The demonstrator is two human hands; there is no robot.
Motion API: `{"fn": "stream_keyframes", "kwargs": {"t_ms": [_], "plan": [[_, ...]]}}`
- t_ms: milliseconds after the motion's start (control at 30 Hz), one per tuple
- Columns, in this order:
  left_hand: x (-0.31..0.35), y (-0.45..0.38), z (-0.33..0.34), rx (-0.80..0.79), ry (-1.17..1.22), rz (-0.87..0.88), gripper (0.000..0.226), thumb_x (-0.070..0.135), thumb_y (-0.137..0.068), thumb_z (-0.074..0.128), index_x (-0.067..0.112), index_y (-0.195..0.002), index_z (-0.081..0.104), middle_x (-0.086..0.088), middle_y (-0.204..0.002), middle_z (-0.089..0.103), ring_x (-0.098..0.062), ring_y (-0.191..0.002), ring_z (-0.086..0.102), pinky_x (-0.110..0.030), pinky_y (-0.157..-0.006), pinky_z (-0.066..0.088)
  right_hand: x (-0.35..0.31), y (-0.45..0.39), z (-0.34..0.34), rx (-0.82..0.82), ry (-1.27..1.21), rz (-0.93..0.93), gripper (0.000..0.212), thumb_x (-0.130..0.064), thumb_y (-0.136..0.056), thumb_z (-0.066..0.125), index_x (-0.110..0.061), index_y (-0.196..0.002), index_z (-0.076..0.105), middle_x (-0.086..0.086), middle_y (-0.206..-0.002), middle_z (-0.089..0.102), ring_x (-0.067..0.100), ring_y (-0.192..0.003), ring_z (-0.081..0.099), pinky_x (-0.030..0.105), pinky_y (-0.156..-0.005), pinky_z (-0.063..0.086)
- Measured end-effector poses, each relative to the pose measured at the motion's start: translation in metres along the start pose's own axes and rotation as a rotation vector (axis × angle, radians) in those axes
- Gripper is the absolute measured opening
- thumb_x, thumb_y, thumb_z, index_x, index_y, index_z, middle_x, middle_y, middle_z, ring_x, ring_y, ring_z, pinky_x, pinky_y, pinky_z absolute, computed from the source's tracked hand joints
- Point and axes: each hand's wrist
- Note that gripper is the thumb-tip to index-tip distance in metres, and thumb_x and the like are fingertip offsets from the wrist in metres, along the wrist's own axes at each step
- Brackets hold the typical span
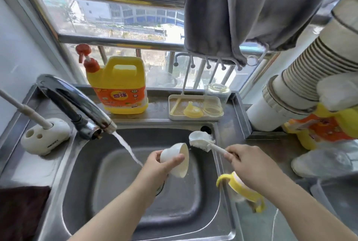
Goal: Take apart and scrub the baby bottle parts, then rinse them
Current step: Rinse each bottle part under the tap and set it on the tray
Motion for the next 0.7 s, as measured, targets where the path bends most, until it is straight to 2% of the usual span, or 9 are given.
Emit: {"fn": "stream_keyframes", "kwargs": {"t_ms": [33, 133, 167, 267, 333, 467, 567, 700], "plan": [[0.004, -0.005, 0.008, 0.015, 0.025, 0.000, 0.076, 0.047, -0.057, 0.084, 0.017, -0.118, 0.050, -0.005, -0.110, 0.063, -0.018, -0.098, 0.063, -0.028, -0.078, 0.050, 0.006, -0.004, -0.003, -0.006, -0.012, 0.000, 0.022, -0.037, -0.096, 0.044, -0.030, -0.098, 0.064, -0.008, -0.072, 0.056, 0.018, -0.076, 0.056, 0.023, -0.052, 0.034], [0.021, -0.027, 0.026, 0.070, 0.075, 0.051, 0.086, 0.049, -0.049, 0.088, 0.014, -0.120, 0.054, -0.008, -0.110, 0.065, -0.023, -0.101, 0.064, -0.040, -0.092, 0.052, 0.025, -0.016, -0.015, -0.009, -0.056, -0.017, 0.023, -0.038, -0.096, 0.044, -0.029, -0.101, 0.065, -0.006, -0.077, 0.062, 0.017, -0.076, 0.058, 0.029, -0.059, 0.041], [0.029, -0.035, 0.031, 0.091, 0.082, 0.073, 0.084, 0.048, -0.052, 0.087, 0.013, -0.121, 0.055, -0.009, -0.109, 0.066, -0.025, -0.100, 0.064, -0.041, -0.092, 0.052, 0.031, -0.019, -0.020, -0.005, -0.069, -0.028, 0.023, -0.039, -0.096, 0.044, -0.029, -0.101, 0.065, -0.005, -0.078, 0.064, 0.016, -0.076, 0.059, 0.031, -0.062, 0.044], [0.057, -0.061, 0.042, 0.214, 0.069, 0.147, 0.067, 0.035, -0.067, 0.080, 0.011, -0.122, 0.049, -0.007, -0.107, 0.063, -0.023, -0.095, 0.064, -0.029, -0.072, 0.052, 0.048, -0.032, -0.033, -0.001, -0.115, -0.043, 0.022, -0.039, -0.096, 0.044, -0.030, -0.103, 0.064, -0.005, -0.079, 0.064, 0.015, -0.075, 0.059, 0.032, -0.066, 0.047], [0.077, -0.077, 0.048, 0.322, -0.009, 0.213, 0.072, 0.031, -0.070, 0.081, 0.018, -0.128, 0.041, -0.003, -0.112, 0.056, -0.018, -0.097, 0.059, -0.022, -0.068, 0.046, 0.057, -0.041, -0.039, 0.001, -0.128, -0.051, 0.022, -0.040, -0.096, 0.044, -0.030, -0.103, 0.063, -0.006, -0.077, 0.063, 0.013, -0.073, 0.059, 0.031, -0.063, 0.047], [0.099, -0.112, 0.061, 0.409, -0.188, 0.322, 0.079, 0.033, -0.063, 0.086, 0.019, -0.128, 0.044, -0.005, -0.121, 0.055, -0.018, -0.100, 0.058, -0.031, -0.084, 0.051, 0.071, -0.056, -0.045, 0.015, -0.150, -0.090, 0.022, -0.041, -0.095, 0.044, -0.031, -0.100, 0.064, -0.007, -0.066, 0.057, 0.009, -0.065, 0.054, 0.026, -0.057, 0.042], [0.105, -0.129, 0.070, 0.494, -0.350, 0.408, 0.079, 0.035, -0.065, 0.085, 0.020, -0.130, 0.044, -0.005, -0.128, 0.049, -0.018, -0.107, 0.051, -0.028, -0.091, 0.044, 0.081, -0.062, -0.047, 0.020, -0.167, -0.100, 0.022, -0.041, -0.095, 0.045, -0.031, -0.096, 0.064, -0.006, -0.058, 0.052, 0.008, -0.058, 0.049, 0.022, -0.051, 0.034], [0.103, -0.145, 0.072, 0.529, -0.539, 0.471, 0.081, 0.035, -0.068, 0.082, 0.022, -0.138, 0.042, -0.004, -0.136, 0.042, -0.024, -0.126, 0.037, -0.034, -0.103, 0.032, 0.095, -0.068, -0.044, 0.028, -0.205, -0.076, 0.019, -0.042, -0.093, 0.048, -0.033, -0.090, 0.064, -0.006, -0.060, 0.057, 0.005, -0.064, 0.053, 0.021, -0.052, 0.037]]}}
Point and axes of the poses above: each hand's wrist, its own y-axis away from the middle knuckle, its own z-axis out of the palm, x = y × z
